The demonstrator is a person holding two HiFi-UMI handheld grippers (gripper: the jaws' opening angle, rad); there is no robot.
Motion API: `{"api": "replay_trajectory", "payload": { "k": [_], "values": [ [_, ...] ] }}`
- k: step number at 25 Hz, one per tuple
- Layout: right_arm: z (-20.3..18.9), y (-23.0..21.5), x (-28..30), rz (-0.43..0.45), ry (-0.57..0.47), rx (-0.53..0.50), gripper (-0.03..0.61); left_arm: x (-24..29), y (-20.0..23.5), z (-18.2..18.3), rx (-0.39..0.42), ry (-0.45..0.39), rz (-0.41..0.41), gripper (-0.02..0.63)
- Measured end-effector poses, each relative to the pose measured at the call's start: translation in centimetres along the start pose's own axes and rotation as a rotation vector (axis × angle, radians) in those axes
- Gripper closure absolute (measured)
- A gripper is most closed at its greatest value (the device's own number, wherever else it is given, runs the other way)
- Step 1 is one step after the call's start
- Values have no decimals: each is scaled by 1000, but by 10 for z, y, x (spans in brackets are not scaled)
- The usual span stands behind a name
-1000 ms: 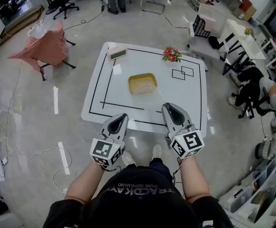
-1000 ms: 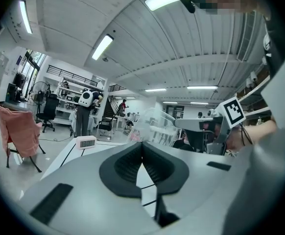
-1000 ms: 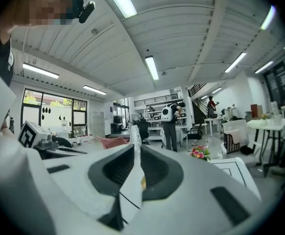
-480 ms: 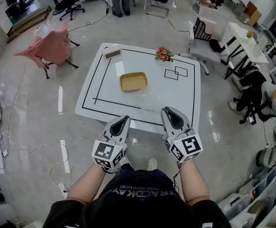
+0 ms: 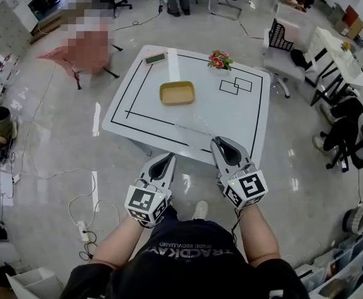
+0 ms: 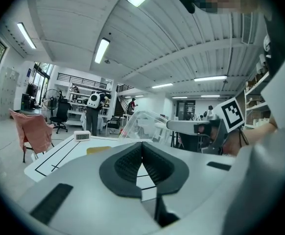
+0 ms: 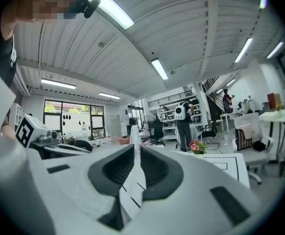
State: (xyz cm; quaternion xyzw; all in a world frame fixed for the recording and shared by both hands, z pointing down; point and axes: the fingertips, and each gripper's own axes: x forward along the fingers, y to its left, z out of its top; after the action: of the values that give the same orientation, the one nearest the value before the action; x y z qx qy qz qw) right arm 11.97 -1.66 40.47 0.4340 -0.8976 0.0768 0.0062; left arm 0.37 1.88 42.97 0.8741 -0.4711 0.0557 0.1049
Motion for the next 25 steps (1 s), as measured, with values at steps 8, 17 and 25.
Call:
{"api": "replay_trajectory", "payload": {
  "k": [8,17,25],
  "values": [
    [2,12,-14,75,4,-18,537,-21,-16,2,-7,-41,75,612],
    [4,18,-17,95,-1,-20,538,-31,-20,2,-11,-62,103,612],
    [8,17,-18,95,-15,-14,538,-30,-22,7,-5,-66,107,612]
  ]
}}
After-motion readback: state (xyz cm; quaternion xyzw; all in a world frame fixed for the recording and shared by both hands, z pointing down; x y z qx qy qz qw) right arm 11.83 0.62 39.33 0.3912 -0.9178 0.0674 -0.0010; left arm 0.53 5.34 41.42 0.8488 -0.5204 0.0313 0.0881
